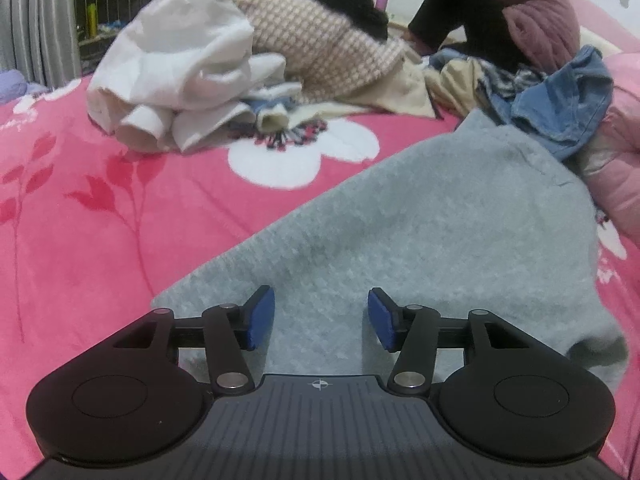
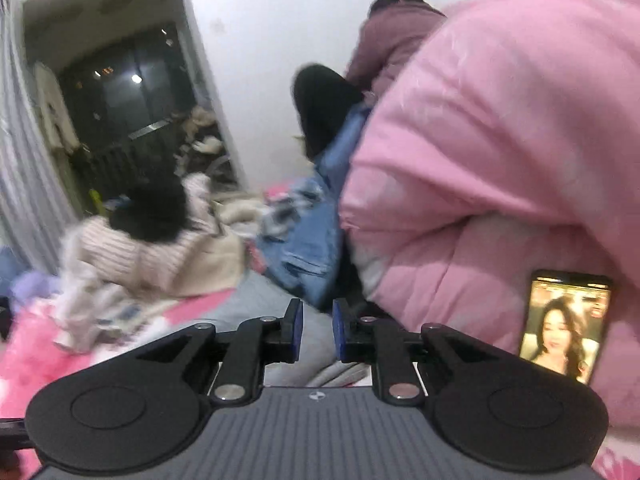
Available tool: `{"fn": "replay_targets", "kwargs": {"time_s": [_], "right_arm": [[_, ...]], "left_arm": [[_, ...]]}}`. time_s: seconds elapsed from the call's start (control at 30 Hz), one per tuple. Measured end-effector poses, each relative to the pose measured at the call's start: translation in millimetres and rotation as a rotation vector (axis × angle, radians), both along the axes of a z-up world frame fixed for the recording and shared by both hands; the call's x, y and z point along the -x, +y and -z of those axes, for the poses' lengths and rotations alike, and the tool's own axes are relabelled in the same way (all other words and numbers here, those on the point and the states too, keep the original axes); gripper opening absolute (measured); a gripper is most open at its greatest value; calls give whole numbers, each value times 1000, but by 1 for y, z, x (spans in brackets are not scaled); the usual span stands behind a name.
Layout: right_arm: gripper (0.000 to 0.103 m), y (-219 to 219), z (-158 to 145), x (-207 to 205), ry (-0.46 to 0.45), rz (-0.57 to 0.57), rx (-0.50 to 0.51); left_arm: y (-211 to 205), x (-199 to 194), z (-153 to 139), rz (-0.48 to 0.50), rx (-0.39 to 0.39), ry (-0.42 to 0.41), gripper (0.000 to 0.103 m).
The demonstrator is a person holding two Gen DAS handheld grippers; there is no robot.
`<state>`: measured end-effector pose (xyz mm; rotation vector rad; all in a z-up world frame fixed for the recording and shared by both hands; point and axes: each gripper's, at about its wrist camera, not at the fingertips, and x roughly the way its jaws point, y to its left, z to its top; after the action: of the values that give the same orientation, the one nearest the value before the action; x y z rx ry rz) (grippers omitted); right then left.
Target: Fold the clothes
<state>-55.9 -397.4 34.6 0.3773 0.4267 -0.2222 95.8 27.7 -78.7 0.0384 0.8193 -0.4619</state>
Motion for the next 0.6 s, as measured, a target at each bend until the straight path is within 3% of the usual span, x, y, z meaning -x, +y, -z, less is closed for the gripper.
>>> {"fn": "replay_targets", "kwargs": {"time_s": [0.13,0.37,0.5,0.6], "right_arm": [[18,24,1,18,15,-149,-130],[18,87,70,-9,205,-370,-412],[18,110,89,-15,290,-394,-463],[18,120,93,-14,323,-392,-452]], "left_arm": [[-5,15,-9,90,40,4,55],[-13,40,-25,249,110,10,59],[-36,49,-16,412,10,-26,59],[-53,48,-6,443,-99,-95,59]]}}
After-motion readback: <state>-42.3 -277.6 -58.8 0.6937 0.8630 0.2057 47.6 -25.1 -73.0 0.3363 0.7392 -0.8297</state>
